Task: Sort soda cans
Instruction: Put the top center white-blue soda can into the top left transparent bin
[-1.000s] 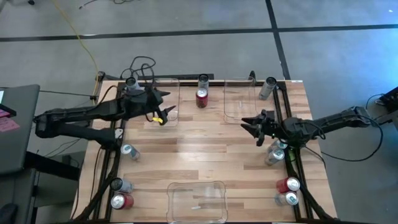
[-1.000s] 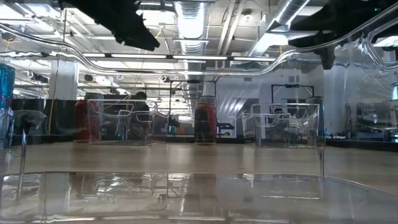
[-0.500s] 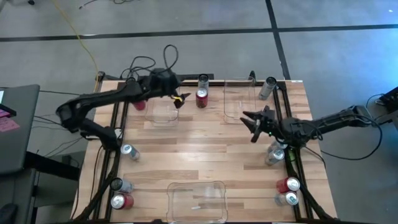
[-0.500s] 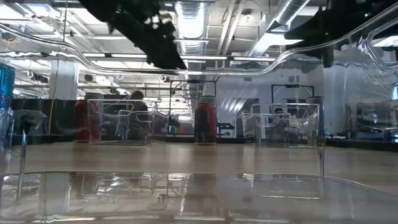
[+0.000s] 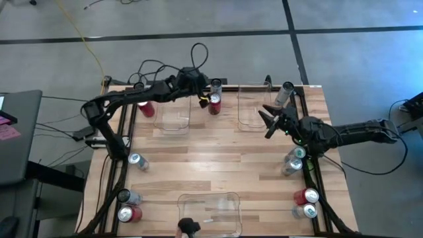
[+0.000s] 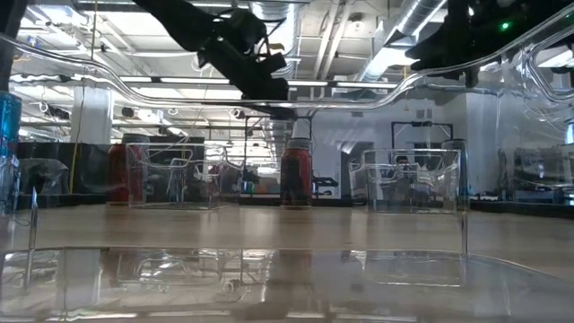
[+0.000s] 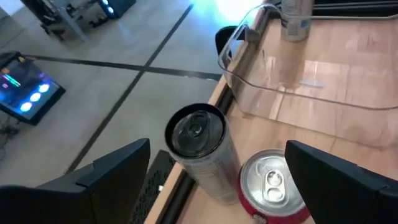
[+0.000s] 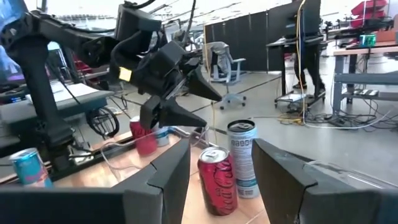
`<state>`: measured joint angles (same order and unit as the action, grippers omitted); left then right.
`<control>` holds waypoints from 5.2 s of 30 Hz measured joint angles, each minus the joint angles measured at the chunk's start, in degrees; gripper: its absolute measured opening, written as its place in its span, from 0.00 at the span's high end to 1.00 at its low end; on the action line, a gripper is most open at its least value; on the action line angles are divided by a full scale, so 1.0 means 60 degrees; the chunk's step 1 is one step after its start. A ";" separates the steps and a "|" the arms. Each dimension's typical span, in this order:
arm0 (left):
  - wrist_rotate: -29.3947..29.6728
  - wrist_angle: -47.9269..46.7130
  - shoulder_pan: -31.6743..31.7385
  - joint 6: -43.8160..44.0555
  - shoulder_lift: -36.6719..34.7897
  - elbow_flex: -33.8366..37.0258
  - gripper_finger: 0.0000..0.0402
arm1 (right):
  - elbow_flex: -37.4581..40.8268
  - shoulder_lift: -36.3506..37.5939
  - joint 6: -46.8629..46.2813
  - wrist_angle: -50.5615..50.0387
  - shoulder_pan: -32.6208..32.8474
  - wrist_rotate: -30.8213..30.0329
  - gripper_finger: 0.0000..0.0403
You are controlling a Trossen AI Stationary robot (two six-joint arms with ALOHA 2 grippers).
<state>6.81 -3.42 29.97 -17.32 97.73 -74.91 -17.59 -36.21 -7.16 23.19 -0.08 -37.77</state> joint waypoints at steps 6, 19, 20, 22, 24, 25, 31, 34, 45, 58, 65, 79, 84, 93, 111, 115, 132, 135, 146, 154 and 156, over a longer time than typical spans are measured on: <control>-0.0296 -0.0676 0.0477 0.0429 0.0590 -0.0984 0.08 | -0.0006 -0.0018 0.0025 -0.0009 -0.0287 0.0021 0.52; -0.1971 -0.0751 0.1013 0.0998 0.1679 -0.1971 0.08 | -0.0006 -0.0043 0.0022 -0.0164 -0.0493 0.0079 0.52; -0.1984 -0.0744 0.1002 0.0992 0.1759 -0.2021 0.08 | -0.0006 -0.0035 0.0022 -0.0153 -0.0481 0.0080 0.52; -0.2017 -0.0760 0.0998 0.0976 0.1882 -0.2082 0.08 | -0.0006 -0.0025 0.0022 -0.0140 -0.0485 0.0083 0.52; -0.2013 -0.0772 0.0996 0.0905 0.1891 -0.2072 0.08 | -0.0006 -0.0025 0.0020 -0.0144 -0.0485 0.0083 0.52; -0.2011 -0.0749 0.0995 0.0817 0.1875 -0.2063 0.08 | -0.0006 -0.0025 0.0022 -0.0144 -0.0485 0.0083 0.52; -0.2117 -0.0897 0.0998 0.0439 0.1866 -0.2049 0.08 | -0.0006 -0.0025 0.0020 -0.0142 -0.0485 0.0083 0.52; -0.2153 -0.0852 0.0948 0.0250 0.1958 -0.2057 0.08 | -0.0006 -0.0025 0.0022 -0.0140 -0.0485 0.0083 0.52; -0.2175 -0.0874 0.0955 0.0324 0.2168 -0.2078 0.08 | -0.0006 -0.0025 0.0025 -0.0062 -0.0485 0.0083 0.52; -0.2138 -0.0788 0.1025 0.0510 0.2373 -0.2083 0.20 | -0.0006 -0.0025 0.0029 -0.0063 -0.0485 0.0083 0.52; -0.2124 -0.0852 0.1049 0.0516 0.2404 -0.2078 0.30 | -0.0006 -0.0025 0.0055 -0.0066 -0.0485 0.0083 0.52; -0.2005 -0.0878 0.1049 0.0737 0.2334 -0.2078 0.38 | -0.0006 -0.0025 0.0055 -0.0067 -0.0485 0.0083 0.52; -0.1629 -0.1335 0.1046 0.0681 0.1799 -0.2056 0.38 | -0.0006 -0.0025 0.0053 -0.0067 -0.0485 0.0080 0.52; -0.1044 -0.2558 0.1038 0.0637 0.0106 -0.2060 0.38 | -0.0006 -0.0025 0.0051 -0.0108 -0.0485 0.0083 0.52; 0.0859 -0.5172 0.1243 0.1284 -0.3236 -0.1285 0.38 | -0.0006 -0.0023 0.0022 -0.0570 -0.0485 0.0083 0.52; 0.1129 -0.4953 0.1356 0.1623 -0.3725 -0.0275 0.37 | -0.0006 -0.0022 0.0022 -0.0570 -0.0485 0.0083 0.52; 0.1158 -0.2137 0.2075 0.2791 -0.5613 0.4277 0.37 | -0.0006 -0.0022 0.0058 -0.0573 -0.0557 0.0081 0.52; 0.1159 -0.1605 0.2145 0.2863 -0.5557 0.4791 0.37 | -0.0006 -0.0023 0.0055 -0.0573 -0.0629 0.0079 0.52; 0.1169 -0.0899 0.2922 0.2823 -0.5042 0.5375 0.37 | -0.0006 -0.0023 -0.0051 -0.0570 -0.0612 0.0079 0.52; 0.1126 -0.0757 0.3013 0.2757 -0.5041 0.5375 0.34 | -0.0006 -0.0025 -0.0055 -0.0562 -0.0619 0.0079 0.52; 0.1150 -0.0725 0.3013 0.2765 -0.5041 0.5375 0.31 | -0.0006 -0.0025 -0.0055 -0.0564 -0.0619 0.0079 0.52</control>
<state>13.71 -7.77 48.05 -0.73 67.48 -42.65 -17.63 -36.36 -7.49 19.80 -3.79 -37.30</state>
